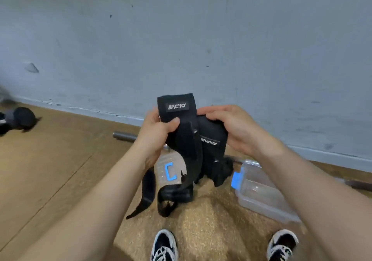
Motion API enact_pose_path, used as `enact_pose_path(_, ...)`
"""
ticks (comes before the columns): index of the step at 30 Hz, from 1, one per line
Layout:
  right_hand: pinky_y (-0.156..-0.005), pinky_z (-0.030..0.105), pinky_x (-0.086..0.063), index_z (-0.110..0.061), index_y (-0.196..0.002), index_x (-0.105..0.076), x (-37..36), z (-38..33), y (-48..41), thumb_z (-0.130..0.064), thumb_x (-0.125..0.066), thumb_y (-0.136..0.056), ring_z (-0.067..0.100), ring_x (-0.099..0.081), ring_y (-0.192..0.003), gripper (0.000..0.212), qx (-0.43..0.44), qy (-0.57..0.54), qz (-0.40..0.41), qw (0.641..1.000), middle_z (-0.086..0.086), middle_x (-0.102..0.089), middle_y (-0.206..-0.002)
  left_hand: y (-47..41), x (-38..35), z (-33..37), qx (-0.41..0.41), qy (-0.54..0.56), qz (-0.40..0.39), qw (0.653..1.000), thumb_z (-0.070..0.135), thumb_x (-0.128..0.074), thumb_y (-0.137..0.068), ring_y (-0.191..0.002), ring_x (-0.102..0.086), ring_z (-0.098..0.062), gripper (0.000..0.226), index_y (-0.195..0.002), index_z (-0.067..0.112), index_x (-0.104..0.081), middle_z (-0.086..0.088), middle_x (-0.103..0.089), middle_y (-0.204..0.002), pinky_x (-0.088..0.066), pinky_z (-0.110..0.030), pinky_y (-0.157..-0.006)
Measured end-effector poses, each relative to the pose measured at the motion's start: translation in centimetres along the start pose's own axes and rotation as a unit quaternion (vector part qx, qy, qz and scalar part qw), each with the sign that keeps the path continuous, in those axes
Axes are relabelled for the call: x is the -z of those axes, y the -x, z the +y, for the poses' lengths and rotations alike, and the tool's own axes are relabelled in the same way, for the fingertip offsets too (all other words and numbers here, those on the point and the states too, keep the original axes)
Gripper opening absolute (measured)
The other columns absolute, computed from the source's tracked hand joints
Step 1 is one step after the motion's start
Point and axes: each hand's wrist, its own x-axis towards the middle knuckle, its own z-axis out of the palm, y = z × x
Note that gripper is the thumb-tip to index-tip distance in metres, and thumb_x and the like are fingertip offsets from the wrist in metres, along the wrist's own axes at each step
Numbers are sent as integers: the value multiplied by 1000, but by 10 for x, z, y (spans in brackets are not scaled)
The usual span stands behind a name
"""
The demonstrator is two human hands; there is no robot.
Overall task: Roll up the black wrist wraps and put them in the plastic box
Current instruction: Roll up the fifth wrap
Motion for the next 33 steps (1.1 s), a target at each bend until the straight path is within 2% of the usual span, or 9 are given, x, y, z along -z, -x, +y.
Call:
enact_pose_path(5,-86,38,-57,-34,-132,-57,19,-20,-5,15,-50,-91,25,-67,-91,64,59,31,22,998,13,-70,-114,-13,-1,21,-26,76,-26,996,-15,-49,-86,-96,-71,-24,52,-124,17,-63,-6,-74,-106,-57,-36,-82)
enact_pose_path(9,-85,45,-58,-33,-140,-47,22,-16,-15,12,-58,-88,34,-71,-91,69,62,44,36,996,17,-74,-103,-19,-2,11,-16,103,-54,993,-17,-48,-76,-86,-69,-23,60,-125,15,-62,-7,-71,-98,-58,-32,-71)
enact_pose_path(12,-68,28,-57,-20,-131,-56,19,-17,-22,-2,-61,-93,22,-72,-79,43,33,30,39,998,10,-76,-92,-22,-9,5,-3,97,-83,992,-12,-53,-68,-88,-68,-25,63,-124,13,-63,-12,-70,-100,-57,-32,-73)
enact_pose_path(15,-73,31,-58,-15,-120,-65,18,-13,-25,-9,-57,-98,21,-71,-83,24,23,58,38,997,16,-75,-100,-30,-17,5,13,74,-48,996,-18,-48,-75,-88,-64,-28,59,-125,11,-62,-12,-69,-94,-54,-30,-68)
enact_pose_path(21,-77,30,-59,-15,-111,-69,23,-14,-26,0,-59,-94,24,-73,-89,25,58,63,61,994,10,-77,-99,-40,-12,8,-47,27,35,998,-19,-49,-82,-72,-66,-23,84,-129,51,-50,-12,-67,-81,-58,-36,-68)
enact_pose_path(24,-88,36,-58,-13,-104,-72,20,-13,-26,-14,-53,-101,25,-72,-100,20,60,41,82,994,8,-77,-101,-37,-12,8,-68,-114,21,991,-16,-47,-83,-89,-70,-17,62,-103,35,-74,3,-74,-93,-59,-26,-74)
enact_pose_path(26,-88,35,-58,-12,-101,-74,16,-13,-25,-18,-52,-102,23,-73,-97,23,69,35,90,993,8,-77,-98,-33,-18,7,-41,-150,17,988,-9,-50,-86,-94,-70,-12,46,-92,27,-79,8,-75,-96,-57,-20,-76)
enact_pose_path(30,-79,28,-58,-15,-93,-76,14,-15,-20,4,-60,-92,14,-71,-83,25,117,62,101,986,1,-77,-90,-31,-20,5,-51,-125,41,990,2,-62,-88,-99,-70,-9,32,-99,28,-78,9,-75,-101,-56,-30,-90)
enact_pose_path(33,-74,22,-58,-20,-89,-76,15,-17,-17,12,-59,-86,10,-72,-85,36,126,95,104,982,-4,-77,-90,-31,-15,7,-82,-109,68,988,-8,-62,-85,-93,-68,2,49,-109,33,-74,12,-71,-106,-57,-20,-83)
